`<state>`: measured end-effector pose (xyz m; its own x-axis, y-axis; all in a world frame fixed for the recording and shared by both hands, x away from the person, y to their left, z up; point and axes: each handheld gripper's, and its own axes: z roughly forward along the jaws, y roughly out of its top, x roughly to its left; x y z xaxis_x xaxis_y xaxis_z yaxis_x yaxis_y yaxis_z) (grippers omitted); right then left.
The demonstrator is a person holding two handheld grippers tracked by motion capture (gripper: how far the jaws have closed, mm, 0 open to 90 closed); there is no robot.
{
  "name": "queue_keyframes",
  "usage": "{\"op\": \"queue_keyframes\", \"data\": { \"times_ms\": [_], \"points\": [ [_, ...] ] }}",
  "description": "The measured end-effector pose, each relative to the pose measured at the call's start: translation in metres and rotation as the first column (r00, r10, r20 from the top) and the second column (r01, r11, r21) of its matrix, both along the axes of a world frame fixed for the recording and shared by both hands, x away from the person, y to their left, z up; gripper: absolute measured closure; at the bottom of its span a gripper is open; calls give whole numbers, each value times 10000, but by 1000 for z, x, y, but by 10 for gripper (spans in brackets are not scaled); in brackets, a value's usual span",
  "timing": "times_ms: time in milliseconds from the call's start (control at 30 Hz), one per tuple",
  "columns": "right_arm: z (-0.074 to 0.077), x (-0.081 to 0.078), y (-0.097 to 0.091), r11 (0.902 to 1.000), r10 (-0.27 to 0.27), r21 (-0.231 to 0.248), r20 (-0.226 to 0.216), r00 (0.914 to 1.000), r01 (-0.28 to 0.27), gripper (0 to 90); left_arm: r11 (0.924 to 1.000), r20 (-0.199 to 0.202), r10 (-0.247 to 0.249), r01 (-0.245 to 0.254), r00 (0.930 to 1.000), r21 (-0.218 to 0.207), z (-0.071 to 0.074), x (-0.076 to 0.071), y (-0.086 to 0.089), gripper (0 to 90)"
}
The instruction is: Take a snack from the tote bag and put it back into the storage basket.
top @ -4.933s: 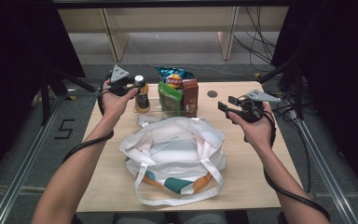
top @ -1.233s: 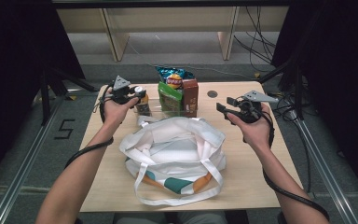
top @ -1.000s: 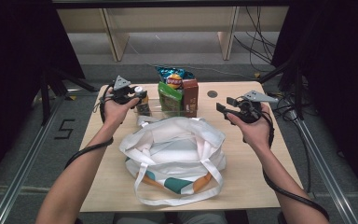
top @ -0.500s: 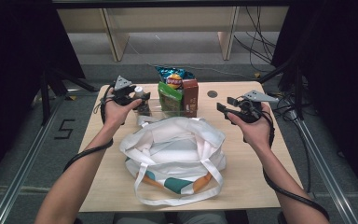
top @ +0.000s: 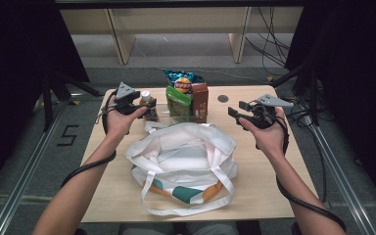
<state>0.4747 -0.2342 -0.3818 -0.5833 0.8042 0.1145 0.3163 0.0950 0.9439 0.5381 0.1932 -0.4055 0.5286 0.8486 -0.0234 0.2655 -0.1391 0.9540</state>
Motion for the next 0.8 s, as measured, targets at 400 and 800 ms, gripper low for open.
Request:
{"op": "queue_keyframes", "data": {
  "times_ms": [400,800],
  "points": [
    [0,0,0,10000,-63,-16,66,10000,63,445,10000,96,44,-44,9999,0,2,-25,3,227],
    [1,-1,-1,9999,-100,-18,82,9999,100,443,10000,13,21,-21,10000,-76,4,-45,3,226]
  ]
}}
